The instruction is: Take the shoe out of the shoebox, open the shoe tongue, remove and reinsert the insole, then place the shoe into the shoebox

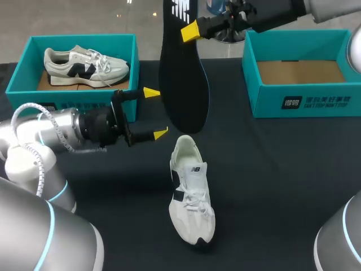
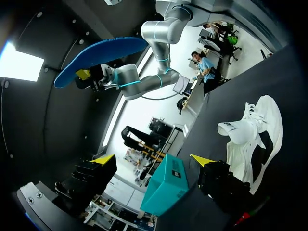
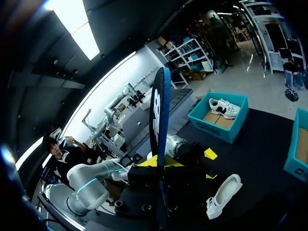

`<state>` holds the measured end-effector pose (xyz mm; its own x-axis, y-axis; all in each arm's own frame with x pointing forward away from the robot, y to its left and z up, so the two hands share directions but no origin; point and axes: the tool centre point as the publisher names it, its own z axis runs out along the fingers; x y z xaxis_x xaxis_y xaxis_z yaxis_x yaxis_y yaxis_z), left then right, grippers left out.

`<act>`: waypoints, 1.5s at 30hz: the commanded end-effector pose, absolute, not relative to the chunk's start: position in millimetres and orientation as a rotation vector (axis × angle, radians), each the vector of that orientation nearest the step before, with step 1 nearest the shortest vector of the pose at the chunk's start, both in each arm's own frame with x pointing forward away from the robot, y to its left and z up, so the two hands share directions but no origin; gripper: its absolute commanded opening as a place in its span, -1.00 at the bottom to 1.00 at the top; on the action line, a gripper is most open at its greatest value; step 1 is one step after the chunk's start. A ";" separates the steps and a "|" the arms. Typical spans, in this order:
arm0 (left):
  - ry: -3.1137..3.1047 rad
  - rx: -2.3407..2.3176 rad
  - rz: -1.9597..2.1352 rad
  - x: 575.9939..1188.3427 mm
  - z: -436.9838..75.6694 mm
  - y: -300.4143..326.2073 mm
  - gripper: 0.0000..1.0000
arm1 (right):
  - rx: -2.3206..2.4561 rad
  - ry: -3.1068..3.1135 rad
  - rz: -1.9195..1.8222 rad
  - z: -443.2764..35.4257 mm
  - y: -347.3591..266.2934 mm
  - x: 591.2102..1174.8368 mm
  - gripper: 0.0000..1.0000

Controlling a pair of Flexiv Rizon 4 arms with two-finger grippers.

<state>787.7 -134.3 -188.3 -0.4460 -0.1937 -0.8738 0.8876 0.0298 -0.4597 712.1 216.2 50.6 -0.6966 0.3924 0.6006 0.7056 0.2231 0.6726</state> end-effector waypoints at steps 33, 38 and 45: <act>1.280 1.013 -1.228 798.3 -158.3 -169.0 1.00 | -1.030 -2.200 -1.460 50.5 218.5 713.3 -1.00; 1.230 1.088 -1.162 808.8 -154.6 -172.2 1.00 | -1.030 -2.200 -1.460 50.5 218.5 713.3 -1.00; 1.142 1.185 -1.147 823.6 -146.3 -174.2 1.00 | -1.030 -2.200 -1.460 50.5 218.5 713.3 -1.00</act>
<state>808.7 -172.6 -147.5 0.0553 -0.0463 -0.9974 0.9954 0.0810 0.0515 712.1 216.1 50.6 -0.6967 0.3923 0.6006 0.7055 0.2230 0.6727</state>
